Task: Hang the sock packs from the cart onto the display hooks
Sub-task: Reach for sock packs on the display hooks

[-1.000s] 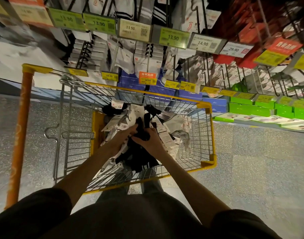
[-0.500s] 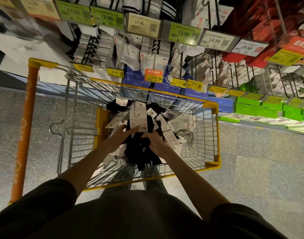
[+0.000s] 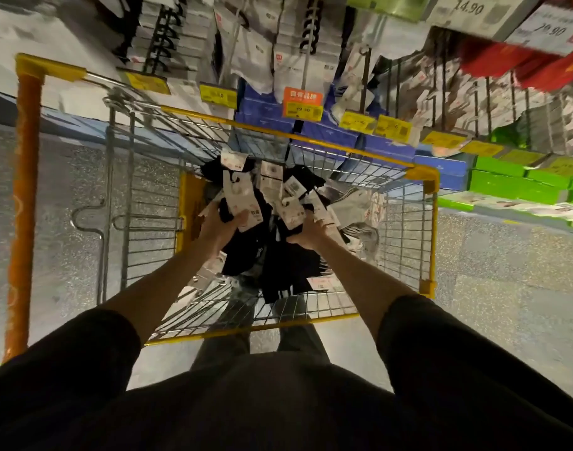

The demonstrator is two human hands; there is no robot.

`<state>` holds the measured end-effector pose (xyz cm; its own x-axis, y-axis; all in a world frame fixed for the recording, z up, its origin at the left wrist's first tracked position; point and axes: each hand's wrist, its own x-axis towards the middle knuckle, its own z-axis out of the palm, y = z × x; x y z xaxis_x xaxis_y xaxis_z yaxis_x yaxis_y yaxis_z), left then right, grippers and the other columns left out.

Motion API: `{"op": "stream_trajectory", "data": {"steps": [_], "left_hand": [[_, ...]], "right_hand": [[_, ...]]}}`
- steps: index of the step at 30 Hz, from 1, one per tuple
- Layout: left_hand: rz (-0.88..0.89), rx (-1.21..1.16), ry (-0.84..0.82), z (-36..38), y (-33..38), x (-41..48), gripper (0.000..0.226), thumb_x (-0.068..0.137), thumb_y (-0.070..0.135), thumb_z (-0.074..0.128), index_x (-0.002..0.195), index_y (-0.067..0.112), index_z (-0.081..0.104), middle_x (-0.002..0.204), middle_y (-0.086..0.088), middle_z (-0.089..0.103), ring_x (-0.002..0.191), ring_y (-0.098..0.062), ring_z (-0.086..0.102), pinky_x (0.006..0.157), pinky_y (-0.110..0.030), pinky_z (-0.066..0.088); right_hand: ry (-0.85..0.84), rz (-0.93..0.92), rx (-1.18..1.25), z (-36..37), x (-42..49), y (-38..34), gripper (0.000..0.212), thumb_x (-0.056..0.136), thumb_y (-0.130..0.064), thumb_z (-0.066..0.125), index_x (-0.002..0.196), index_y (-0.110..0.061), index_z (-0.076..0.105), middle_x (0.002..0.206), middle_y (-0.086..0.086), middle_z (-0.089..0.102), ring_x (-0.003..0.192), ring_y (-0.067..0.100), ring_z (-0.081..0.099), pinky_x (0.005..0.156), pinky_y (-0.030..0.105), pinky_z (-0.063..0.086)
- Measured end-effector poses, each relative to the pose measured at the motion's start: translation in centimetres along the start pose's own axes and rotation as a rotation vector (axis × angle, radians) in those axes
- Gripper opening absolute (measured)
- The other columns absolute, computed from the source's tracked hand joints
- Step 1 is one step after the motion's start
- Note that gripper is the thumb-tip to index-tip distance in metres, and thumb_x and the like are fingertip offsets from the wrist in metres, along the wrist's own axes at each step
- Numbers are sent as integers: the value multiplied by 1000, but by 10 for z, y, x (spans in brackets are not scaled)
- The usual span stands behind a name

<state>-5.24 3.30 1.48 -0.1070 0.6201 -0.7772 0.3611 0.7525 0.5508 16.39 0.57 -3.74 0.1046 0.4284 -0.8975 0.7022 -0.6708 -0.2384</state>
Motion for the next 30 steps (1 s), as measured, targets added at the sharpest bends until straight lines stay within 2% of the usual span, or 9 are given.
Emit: {"op": "stream_trajectory", "data": {"steps": [4, 7, 12, 15, 18, 22, 25, 27, 30], "left_hand": [[-66, 45, -12, 6, -12, 6, 90, 77, 51, 77, 147, 29, 25, 144, -9, 48, 133, -35, 44, 108, -55, 40], [-43, 25, -25, 12, -12, 3, 75, 88, 30, 73, 146, 17, 27, 137, -8, 51, 127, -26, 48, 102, -40, 43], [-15, 33, -3, 8, -4, -7, 74, 85, 28, 76, 143, 16, 31, 134, -8, 54, 123, -26, 52, 100, -41, 47], [26, 101, 25, 3, 6, -18, 77, 85, 33, 76, 145, 17, 30, 132, -7, 54, 120, -28, 52, 99, -44, 49], [53, 26, -12, -9, 11, -27, 83, 79, 42, 79, 145, 19, 34, 132, -5, 54, 118, -26, 54, 94, -43, 50], [204, -104, -112, -31, -7, 4, 115, 53, 69, 85, 149, 38, 30, 139, 0, 56, 126, -25, 57, 97, -47, 53], [343, -157, -125, -44, 56, -60, 107, 81, 32, 80, 155, 37, 3, 150, -8, 44, 132, -27, 50, 102, -43, 48], [453, -166, -129, -49, 89, -96, 100, 87, 29, 74, 149, 51, -1, 151, -6, 44, 133, -25, 50, 102, -43, 48], [658, -125, -198, -59, 125, -132, 86, 85, 38, 71, 148, 46, 14, 149, 3, 42, 135, -17, 47, 103, -37, 48]], "right_hand": [[57, 45, 76, 14, 13, -2, 107, 78, -24, 78, 153, -17, 1, 151, 30, 16, 140, 46, 20, 111, 54, 31], [173, -8, 28, 19, 15, 3, 105, 73, -23, 80, 151, -13, 11, 145, 27, 28, 134, 45, 31, 107, 50, 36], [370, -135, 206, 16, -8, 5, 51, 75, -13, 75, 118, -3, 49, 117, 17, 52, 104, 32, 54, 81, 39, 46], [381, -107, 435, 11, -16, 6, 37, 69, -10, 76, 98, -12, 53, 97, 13, 62, 83, 32, 62, 65, 41, 51], [416, -135, 749, -8, -52, -3, 33, 74, 2, 69, 94, -17, 50, 83, 9, 60, 60, 20, 55, 46, 30, 44], [400, -380, 973, -47, -116, -20, 43, 80, 20, 53, 112, -8, 46, 89, 7, 58, 67, 9, 58, 53, 21, 48], [326, -546, 975, -66, -161, -32, 71, 73, 13, 53, 138, -10, 37, 116, 18, 57, 93, 19, 62, 73, 29, 56], [337, -570, 850, -71, -187, -45, 83, 72, 4, 56, 148, -15, 29, 119, 17, 57, 103, 23, 60, 87, 37, 53], [442, -618, 640, -76, -220, -71, 53, 79, -1, 59, 131, -9, 53, 108, 8, 66, 97, 18, 63, 86, 39, 53]]}}
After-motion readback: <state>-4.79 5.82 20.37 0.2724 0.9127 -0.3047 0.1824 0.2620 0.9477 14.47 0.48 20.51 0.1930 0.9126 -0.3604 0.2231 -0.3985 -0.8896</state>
